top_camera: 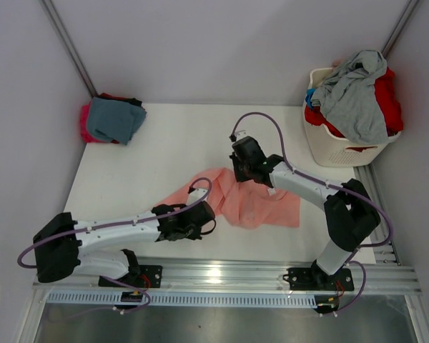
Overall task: Fold and stack the t-shirts
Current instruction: Flatten out the tshirt
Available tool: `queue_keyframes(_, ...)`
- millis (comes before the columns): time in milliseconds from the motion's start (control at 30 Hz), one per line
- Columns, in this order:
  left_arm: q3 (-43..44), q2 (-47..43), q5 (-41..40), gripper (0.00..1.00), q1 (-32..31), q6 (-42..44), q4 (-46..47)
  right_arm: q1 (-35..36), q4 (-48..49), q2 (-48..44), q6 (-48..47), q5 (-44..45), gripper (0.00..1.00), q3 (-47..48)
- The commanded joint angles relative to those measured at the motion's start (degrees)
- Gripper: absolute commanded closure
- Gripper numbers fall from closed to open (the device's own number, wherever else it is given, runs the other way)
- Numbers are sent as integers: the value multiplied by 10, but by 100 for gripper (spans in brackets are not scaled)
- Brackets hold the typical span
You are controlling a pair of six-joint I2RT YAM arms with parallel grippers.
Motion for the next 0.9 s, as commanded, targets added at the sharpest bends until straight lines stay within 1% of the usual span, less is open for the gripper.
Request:
queue_keyframes(0, 65, -50, -67, 99, -5, 21, -73, 0, -20, -55, -29, 35, 100, 37)
queue_keyframes(67, 84, -75, -93, 99, -4, 36, -104, -3, -34, -86, -47, 54, 100, 48)
queue_keyframes(100, 116, -82, -105, 99, -3, 41, -120, -10, -39, -97, -51, 58, 100, 54)
queue_keyframes(133, 127, -90, -133, 100, -1, 45, -157, -14, -46, -108, -55, 70, 100, 64)
queue_keyframes(167, 163, -94, -147, 99, 2, 45, -177, -18, -57, -129, -64, 76, 100, 69)
queue_keyframes(233, 186, -99, -180, 99, 9, 48, -231, -32, -67, -152, -75, 86, 100, 79)
queue_keyframes(267, 215, -108, -189, 100, 16, 51, -245, -37, -77, -174, -86, 98, 100, 88)
queue_keyframes(333, 236, -120, -214, 99, 25, 64, -279, -51, -89, -196, -99, 109, 100, 98)
queue_keyframes(367, 263, -137, -221, 99, 36, 70, -289, -56, -98, -207, -114, 119, 100, 108)
queue_keyframes(433, 282, -153, -236, 99, 50, 93, -306, -76, -109, -238, -127, 126, 100, 119)
queue_keyframes(467, 312, -161, -251, 100, 66, 100, -321, -83, -115, -248, -134, 128, 100, 125)
queue_keyframes(500, 322, -177, -257, 100, 75, 111, -326, -90, -117, -268, -144, 137, 100, 136)
queue_keyframes(633, 386, -208, -297, 99, 114, 184, -340, -119, -117, -306, -172, 173, 100, 157)
queue_keyframes(700, 407, -214, -329, 100, 133, 201, -353, -127, -117, -316, -179, 188, 100, 168)
queue_keyframes(800, 427, -220, -371, 100, 151, 228, -370, -140, -103, -334, -194, 262, 100, 167)
queue_keyframes(867, 432, -228, -380, 100, 162, 237, -373, -154, -90, -350, -204, 286, 100, 166)
